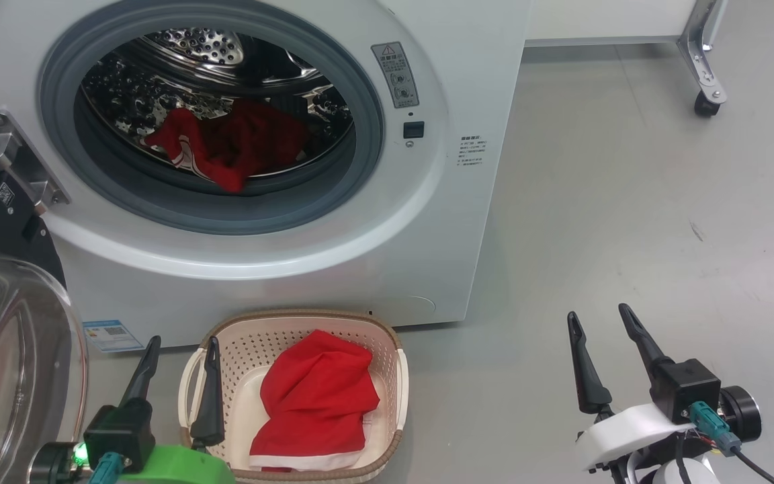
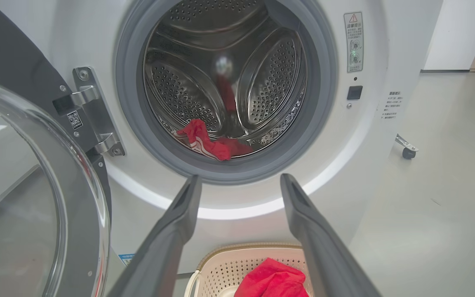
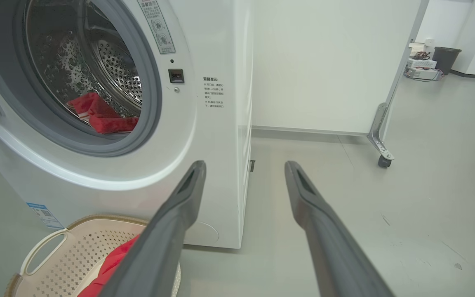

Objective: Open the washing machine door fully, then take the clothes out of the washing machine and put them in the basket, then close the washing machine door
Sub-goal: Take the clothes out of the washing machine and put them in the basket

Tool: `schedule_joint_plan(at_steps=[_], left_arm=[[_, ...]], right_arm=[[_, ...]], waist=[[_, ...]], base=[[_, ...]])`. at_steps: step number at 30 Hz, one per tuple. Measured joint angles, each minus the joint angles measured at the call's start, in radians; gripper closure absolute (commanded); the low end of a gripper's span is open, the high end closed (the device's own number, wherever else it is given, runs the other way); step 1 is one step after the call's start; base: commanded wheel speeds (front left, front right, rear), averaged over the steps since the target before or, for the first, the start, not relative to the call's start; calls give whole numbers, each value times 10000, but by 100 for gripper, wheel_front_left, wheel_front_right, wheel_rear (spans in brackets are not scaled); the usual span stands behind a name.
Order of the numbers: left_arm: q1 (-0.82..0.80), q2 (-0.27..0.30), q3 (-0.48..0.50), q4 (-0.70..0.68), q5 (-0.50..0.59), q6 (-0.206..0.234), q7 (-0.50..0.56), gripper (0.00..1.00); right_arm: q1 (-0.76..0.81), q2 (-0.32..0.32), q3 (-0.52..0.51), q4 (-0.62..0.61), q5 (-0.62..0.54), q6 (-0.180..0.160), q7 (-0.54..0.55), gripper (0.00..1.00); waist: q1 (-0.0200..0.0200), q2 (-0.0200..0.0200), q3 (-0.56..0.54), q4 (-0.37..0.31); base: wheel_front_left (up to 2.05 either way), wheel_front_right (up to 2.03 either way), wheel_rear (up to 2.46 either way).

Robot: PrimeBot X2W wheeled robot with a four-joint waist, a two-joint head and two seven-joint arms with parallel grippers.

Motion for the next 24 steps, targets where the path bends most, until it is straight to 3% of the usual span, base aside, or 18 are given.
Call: schedule_joint_plan(at_steps=[16,24], left_arm=[[-6,84,-105,-203,8,-12,378,0],[-901,121,-174,213,-119,-301,694,0]], right_arm=[[-3,-8,94,-382,-8,-67,167,0],[-228,-8,163,-654,-10,-65,224,0]], waist=[[0,0,387,-6],[0,0,1036,-177]], base=[[0,0,0],[0,0,0]])
